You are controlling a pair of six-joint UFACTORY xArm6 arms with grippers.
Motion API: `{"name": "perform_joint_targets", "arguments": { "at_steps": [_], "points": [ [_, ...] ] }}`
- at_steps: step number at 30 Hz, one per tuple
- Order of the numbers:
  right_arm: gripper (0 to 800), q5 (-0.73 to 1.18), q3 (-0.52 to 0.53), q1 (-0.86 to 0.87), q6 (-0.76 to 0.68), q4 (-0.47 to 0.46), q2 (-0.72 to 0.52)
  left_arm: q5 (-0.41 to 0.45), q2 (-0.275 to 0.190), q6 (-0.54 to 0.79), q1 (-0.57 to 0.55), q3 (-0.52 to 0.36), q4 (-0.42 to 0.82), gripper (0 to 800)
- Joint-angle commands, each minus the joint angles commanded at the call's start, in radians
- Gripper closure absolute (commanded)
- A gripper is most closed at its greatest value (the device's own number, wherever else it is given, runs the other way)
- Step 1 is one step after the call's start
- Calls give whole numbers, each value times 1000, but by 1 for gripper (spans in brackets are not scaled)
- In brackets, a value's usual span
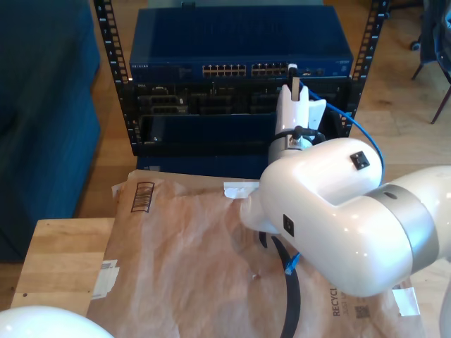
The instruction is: Grab the cable and plug it in
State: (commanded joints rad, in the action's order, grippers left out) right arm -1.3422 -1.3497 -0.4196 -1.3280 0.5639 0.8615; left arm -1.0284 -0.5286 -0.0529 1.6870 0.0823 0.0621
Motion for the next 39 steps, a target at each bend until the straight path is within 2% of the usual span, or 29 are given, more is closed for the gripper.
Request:
{"name": "perform_joint_targets", "arguments": {
  "at_steps": [8, 10, 12, 15, 31, 39],
  "points": [
    [791, 11, -9, 2, -2, 2, 2, 0, 0, 0, 0, 0, 0, 0],
    [649, 9, -6, 0, -5, 0, 0, 0, 0, 0, 0, 0, 0, 0],
    [541, 9, 0, -2, -5, -2, -2, 0, 0, 0, 0, 0, 0, 0],
    [442, 9, 6, -2, -5, -2, -3, -2, 0, 0, 0, 0, 0, 0],
    [442, 2, 77, -26, -5, 0, -51, 0, 0, 0, 0, 0, 0, 0],
    [425, 12, 347, -26, -5, 0, -252, 0, 0, 0, 0, 0, 0, 0]
  ]
}}
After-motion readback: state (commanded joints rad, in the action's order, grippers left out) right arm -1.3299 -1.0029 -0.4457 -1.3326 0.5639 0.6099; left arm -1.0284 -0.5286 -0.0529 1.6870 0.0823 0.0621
